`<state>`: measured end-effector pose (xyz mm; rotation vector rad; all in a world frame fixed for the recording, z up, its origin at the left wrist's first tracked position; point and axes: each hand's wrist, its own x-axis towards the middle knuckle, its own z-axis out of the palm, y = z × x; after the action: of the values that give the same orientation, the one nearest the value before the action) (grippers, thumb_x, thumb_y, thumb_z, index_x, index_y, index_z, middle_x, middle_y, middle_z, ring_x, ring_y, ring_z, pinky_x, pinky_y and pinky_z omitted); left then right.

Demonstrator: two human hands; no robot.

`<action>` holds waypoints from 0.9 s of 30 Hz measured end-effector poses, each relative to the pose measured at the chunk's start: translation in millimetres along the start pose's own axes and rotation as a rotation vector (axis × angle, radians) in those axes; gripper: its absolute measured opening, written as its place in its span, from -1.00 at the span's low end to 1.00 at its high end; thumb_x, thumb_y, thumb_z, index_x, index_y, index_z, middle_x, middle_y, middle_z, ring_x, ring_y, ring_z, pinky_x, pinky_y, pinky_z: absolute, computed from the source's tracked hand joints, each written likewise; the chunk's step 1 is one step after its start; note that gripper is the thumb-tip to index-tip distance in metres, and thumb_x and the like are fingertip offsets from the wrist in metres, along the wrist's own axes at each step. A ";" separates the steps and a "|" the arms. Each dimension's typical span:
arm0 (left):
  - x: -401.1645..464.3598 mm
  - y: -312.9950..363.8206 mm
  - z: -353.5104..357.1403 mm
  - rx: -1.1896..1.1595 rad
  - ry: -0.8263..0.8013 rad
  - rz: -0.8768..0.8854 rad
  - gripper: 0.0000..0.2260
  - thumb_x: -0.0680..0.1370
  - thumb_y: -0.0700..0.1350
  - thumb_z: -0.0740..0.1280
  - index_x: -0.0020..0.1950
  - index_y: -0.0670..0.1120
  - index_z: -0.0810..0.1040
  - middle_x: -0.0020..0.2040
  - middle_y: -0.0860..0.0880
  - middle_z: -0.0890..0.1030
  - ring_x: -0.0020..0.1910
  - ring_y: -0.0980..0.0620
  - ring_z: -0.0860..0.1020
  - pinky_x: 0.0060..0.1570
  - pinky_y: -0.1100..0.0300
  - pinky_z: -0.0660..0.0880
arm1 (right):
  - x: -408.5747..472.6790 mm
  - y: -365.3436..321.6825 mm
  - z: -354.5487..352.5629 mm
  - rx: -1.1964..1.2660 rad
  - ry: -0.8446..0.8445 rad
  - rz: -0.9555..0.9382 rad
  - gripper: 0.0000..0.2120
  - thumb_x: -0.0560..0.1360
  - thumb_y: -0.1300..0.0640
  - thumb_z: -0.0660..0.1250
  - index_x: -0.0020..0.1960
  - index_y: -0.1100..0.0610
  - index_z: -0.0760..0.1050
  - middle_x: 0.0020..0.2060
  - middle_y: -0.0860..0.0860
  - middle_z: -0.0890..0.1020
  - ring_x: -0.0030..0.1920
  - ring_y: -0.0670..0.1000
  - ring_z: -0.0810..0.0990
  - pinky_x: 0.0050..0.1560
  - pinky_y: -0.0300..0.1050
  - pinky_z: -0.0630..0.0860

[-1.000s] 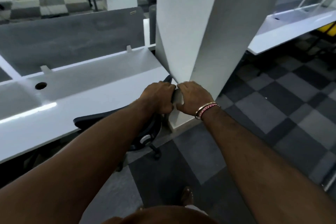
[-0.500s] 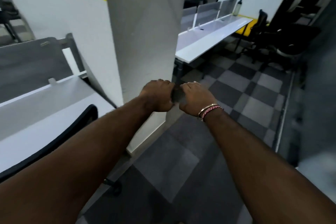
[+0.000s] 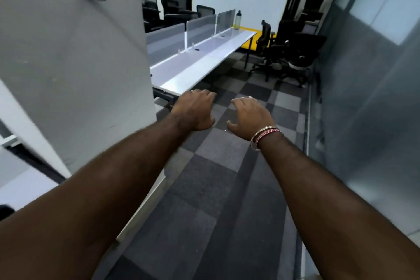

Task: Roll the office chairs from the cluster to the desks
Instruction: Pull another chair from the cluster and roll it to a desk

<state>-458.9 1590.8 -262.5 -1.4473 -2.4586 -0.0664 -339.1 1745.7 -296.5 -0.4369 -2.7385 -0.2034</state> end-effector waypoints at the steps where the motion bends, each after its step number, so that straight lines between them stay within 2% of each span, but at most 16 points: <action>1: 13.8 2.9 4.3 -0.013 0.015 0.016 -0.41 0.46 0.17 0.35 0.43 -0.07 0.47 0.34 -0.11 0.59 0.27 -0.16 0.57 0.23 -0.06 0.54 | 5.5 10.7 1.6 -0.001 0.001 0.019 -0.42 0.42 -0.14 0.36 0.33 0.16 0.45 0.24 0.10 0.57 0.27 0.09 0.49 0.44 0.02 0.31; 8: 144.8 14.0 38.2 -0.017 0.077 0.126 -0.45 0.48 0.17 0.38 0.41 -0.04 0.49 0.30 -0.07 0.60 0.23 -0.11 0.59 0.16 -0.05 0.53 | 74.1 88.4 23.5 -0.042 0.041 0.156 -0.37 0.45 -0.12 0.37 0.42 0.16 0.40 0.33 0.09 0.53 0.35 0.07 0.44 0.45 -0.04 0.22; 17: 314.0 6.9 76.5 -0.023 0.136 0.256 -0.47 0.50 0.10 0.40 0.44 -0.03 0.47 0.31 -0.05 0.60 0.25 -0.08 0.59 0.19 -0.02 0.51 | 190.8 174.7 67.1 -0.090 0.051 0.317 -0.39 0.42 -0.17 0.38 0.36 0.14 0.43 0.25 0.08 0.57 0.26 0.10 0.51 0.34 0.06 0.43; 21: 376.1 8.2 91.6 -0.040 0.139 0.289 -0.48 0.51 0.09 0.41 0.44 -0.04 0.48 0.32 -0.05 0.60 0.24 -0.08 0.60 0.18 -0.03 0.53 | 229.9 210.5 85.1 -0.098 0.050 0.351 -0.40 0.42 -0.18 0.36 0.35 0.13 0.43 0.22 0.08 0.59 0.23 0.09 0.53 0.31 0.07 0.46; 27: 486.9 23.6 132.3 -0.053 0.142 0.301 -0.51 0.52 0.09 0.41 0.41 -0.03 0.49 0.24 -0.04 0.62 0.15 -0.05 0.61 0.10 0.00 0.56 | 293.3 298.7 122.6 -0.086 0.061 0.382 -0.44 0.43 -0.15 0.36 0.32 0.14 0.45 0.19 0.08 0.60 0.21 0.11 0.54 0.29 0.05 0.46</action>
<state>-689.4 2040.2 -261.3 -1.7542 -2.1184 -0.1669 -542.2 2131.1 -276.2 -0.9464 -2.5326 -0.2296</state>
